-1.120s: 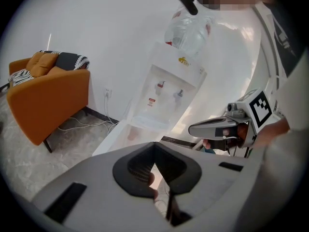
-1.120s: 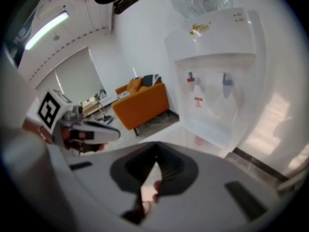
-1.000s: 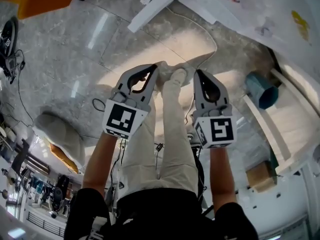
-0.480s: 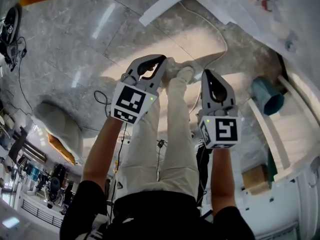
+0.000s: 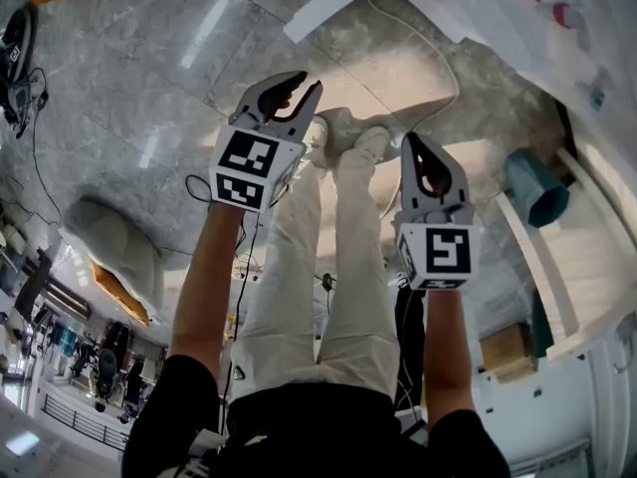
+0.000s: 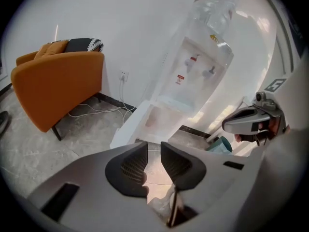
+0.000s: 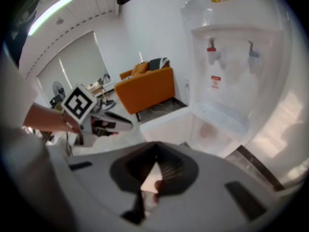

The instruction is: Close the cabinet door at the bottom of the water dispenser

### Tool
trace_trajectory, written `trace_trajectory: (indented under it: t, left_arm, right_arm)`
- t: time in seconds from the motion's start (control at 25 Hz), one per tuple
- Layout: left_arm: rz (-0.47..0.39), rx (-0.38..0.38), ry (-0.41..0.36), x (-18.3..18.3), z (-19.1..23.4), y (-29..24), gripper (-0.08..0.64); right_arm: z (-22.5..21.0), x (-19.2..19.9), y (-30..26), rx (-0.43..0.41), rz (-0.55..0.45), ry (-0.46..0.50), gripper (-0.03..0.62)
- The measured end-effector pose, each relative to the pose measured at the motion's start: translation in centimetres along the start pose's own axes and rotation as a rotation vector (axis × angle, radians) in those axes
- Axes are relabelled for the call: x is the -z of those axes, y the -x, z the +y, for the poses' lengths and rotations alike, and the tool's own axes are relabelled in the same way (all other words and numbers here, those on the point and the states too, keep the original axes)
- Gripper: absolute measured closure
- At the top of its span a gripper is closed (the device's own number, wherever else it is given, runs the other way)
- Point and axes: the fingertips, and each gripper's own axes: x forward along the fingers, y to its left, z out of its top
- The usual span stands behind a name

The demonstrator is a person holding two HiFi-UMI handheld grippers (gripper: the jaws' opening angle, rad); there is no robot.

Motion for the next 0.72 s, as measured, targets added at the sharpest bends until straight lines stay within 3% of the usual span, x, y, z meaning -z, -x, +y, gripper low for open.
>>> trace_trajectory:
  t: [0.36,0.52,0.72]
  left_arm:
    - [0.036,-0.048,0.048,0.6,3.8,-2.6,0.417]
    - [0.072,-0.041,0.037,1.5,4.8,-3.7,0.348]
    - [0.094,-0.046,0.002,1.6,6.0,-5.1,0.321]
  right_arm:
    - [0.1,0.5,-0.8,0.014,0.014,0.005,0.558]
    - [0.0,0.9,-1.0,0.016,0.021,0.011,0.558]
    - [0.0,1.2,-1.5,0.015,0.028,0.007,0.558]
